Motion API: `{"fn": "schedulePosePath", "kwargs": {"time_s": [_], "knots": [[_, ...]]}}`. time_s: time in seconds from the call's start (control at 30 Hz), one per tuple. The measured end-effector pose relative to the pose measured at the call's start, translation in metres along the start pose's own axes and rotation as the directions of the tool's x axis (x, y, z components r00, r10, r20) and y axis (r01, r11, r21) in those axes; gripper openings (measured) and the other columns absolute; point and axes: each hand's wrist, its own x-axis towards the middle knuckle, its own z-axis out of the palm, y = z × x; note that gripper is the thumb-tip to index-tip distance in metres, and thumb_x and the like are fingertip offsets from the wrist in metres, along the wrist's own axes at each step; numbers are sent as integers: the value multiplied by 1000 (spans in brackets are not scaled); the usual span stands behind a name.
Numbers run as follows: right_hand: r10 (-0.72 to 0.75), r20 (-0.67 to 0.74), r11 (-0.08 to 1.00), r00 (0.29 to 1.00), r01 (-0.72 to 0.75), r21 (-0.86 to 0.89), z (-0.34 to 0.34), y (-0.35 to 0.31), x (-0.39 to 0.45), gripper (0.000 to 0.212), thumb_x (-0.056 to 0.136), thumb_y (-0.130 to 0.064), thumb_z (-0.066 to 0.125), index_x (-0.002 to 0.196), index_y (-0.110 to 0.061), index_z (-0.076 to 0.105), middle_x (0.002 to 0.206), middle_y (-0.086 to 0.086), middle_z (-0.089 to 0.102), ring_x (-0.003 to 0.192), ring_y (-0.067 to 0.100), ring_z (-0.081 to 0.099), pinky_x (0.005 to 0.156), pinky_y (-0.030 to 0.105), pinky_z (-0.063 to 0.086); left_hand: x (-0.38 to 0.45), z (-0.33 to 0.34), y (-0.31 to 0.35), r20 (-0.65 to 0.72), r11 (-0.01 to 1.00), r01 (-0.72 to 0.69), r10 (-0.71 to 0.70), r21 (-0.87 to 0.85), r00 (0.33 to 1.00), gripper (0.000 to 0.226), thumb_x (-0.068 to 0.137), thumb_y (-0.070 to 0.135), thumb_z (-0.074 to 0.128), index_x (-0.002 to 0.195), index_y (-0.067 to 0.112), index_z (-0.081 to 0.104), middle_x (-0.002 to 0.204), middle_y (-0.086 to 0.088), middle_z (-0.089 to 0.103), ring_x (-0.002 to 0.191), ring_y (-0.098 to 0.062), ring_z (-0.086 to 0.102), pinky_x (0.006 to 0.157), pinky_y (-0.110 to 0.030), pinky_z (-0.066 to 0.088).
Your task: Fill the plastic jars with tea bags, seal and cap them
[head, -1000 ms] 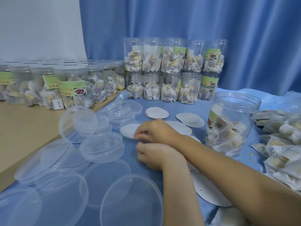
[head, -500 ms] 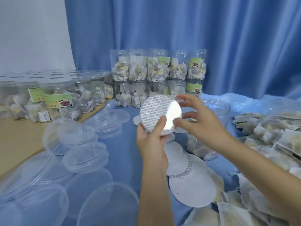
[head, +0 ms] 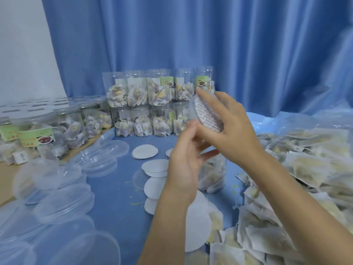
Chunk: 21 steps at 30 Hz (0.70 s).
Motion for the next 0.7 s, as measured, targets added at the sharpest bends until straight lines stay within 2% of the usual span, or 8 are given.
{"fn": "schedulePosePath", "kwargs": {"time_s": [0.1, 0.17, 0.23, 0.33, 0.4, 0.5, 0.6, 0.7], "knots": [[79, -50, 996, 996, -77, 38, -6, 16, 3, 72, 68, -73, 47, 136, -52, 36, 138, 1, 44, 132, 17, 34, 111, 35, 27, 10, 22, -3, -56, 996, 36, -32, 79, 998, 30, 91, 42, 42, 94, 18, 60, 87, 1, 67, 84, -15, 63, 78, -33, 49], [89, -64, 994, 994, -85, 61, -7, 25, 3, 68, 73, -66, 57, 136, -49, 38, 130, -2, 50, 126, 10, 38, 108, 21, 27, 20, 26, -7, -238, 986, 27, 14, 167, 971, 24, 96, 28, 43, 83, 18, 60, 77, 2, 65, 75, -14, 62, 68, -29, 50], [127, -89, 984, 988, -113, 139, -7, 30, 1, 65, 77, -59, 62, 136, -46, 40, 121, -11, 51, 115, -3, 40, 93, 0, 24, 30, 20, -11, -471, 934, -48, 223, 354, 853, 20, 91, 11, 47, 78, 18, 61, 75, 2, 64, 70, -13, 61, 67, -32, 52], [258, -67, 931, 964, -229, 284, -4, 36, 0, 66, 75, -63, 62, 135, -48, 39, 122, -18, 47, 120, 1, 43, 89, 10, 28, 38, -2, -25, -513, 733, -16, 491, 680, 704, 21, 80, 9, 59, 87, 26, 49, 94, 6, 53, 89, -18, 55, 89, -44, 47], [290, -60, 914, 955, -258, 314, -2, 39, 0, 67, 74, -65, 61, 134, -48, 40, 121, -19, 46, 122, 4, 43, 91, 18, 29, 40, -18, -40, -396, 628, 41, 436, 777, 808, 49, 71, 10, 69, 110, 25, 42, 111, 6, 39, 111, -19, 44, 97, -36, 39], [296, -37, 908, 954, -269, 322, 0, 41, 0, 70, 72, -67, 61, 135, -46, 39, 126, -17, 46, 124, 2, 41, 92, 18, 27, 43, -31, -66, -301, 639, 111, 197, 761, 933, 108, 60, 15, 82, 144, 26, 15, 142, 1, 23, 132, -12, 26, 98, -25, 26], [283, -7, 922, 959, -270, 278, 4, 42, -2, 72, 69, -68, 61, 135, -46, 41, 135, -15, 47, 126, 2, 38, 93, 17, 26, 40, -33, -86, -321, 658, 195, 75, 728, 944, 136, 49, 33, 91, 147, 30, -3, 153, 2, 15, 136, -8, 24, 100, -25, 28], [275, 19, 938, 961, -273, 214, 8, 42, -2, 83, 58, -78, 53, 134, -46, 44, 134, -13, 51, 123, 3, 42, 90, 16, 27, 36, -38, -95, -344, 665, 197, 95, 720, 934, 131, 47, 39, 91, 145, 35, 5, 152, 4, 26, 135, -14, 35, 106, -37, 38]]}}
